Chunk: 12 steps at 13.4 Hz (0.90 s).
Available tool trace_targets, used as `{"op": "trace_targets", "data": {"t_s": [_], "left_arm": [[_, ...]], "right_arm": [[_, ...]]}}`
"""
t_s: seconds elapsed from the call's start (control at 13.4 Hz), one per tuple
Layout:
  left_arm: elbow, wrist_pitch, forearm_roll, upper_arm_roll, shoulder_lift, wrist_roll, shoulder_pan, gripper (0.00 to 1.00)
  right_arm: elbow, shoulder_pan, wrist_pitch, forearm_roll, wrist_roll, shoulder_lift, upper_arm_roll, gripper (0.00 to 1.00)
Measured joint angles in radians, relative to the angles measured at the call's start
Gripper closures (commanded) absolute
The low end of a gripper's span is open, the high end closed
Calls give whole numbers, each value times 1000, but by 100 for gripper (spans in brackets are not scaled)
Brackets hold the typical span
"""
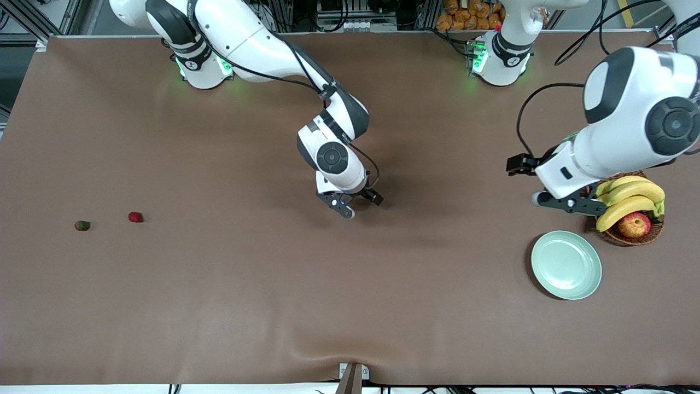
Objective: Collect all strawberries into plate
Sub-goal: 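Carry the strawberry to mid-table with the right gripper and release it, then grasp the strawberry with the left gripper while the right gripper reaches another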
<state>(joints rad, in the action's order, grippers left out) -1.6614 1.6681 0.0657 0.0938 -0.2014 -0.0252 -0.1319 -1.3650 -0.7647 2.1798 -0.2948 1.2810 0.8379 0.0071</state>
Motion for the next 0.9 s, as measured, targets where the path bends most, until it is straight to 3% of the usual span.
{"op": "trace_targets", "data": {"t_s": [0.22, 0.52, 0.9], "left_arm": [[-67, 95, 13, 28, 0, -14, -1, 0], [-139, 232, 38, 112, -9, -124, -11, 0], [-152, 402, 35, 150, -116, -393, -214, 0]], "right_arm": [[108, 42, -209, 2, 2, -17, -50, 0], [137, 95, -268, 23, -157, -44, -125, 0], [141, 303, -487, 57, -556, -130, -172, 0]]}}
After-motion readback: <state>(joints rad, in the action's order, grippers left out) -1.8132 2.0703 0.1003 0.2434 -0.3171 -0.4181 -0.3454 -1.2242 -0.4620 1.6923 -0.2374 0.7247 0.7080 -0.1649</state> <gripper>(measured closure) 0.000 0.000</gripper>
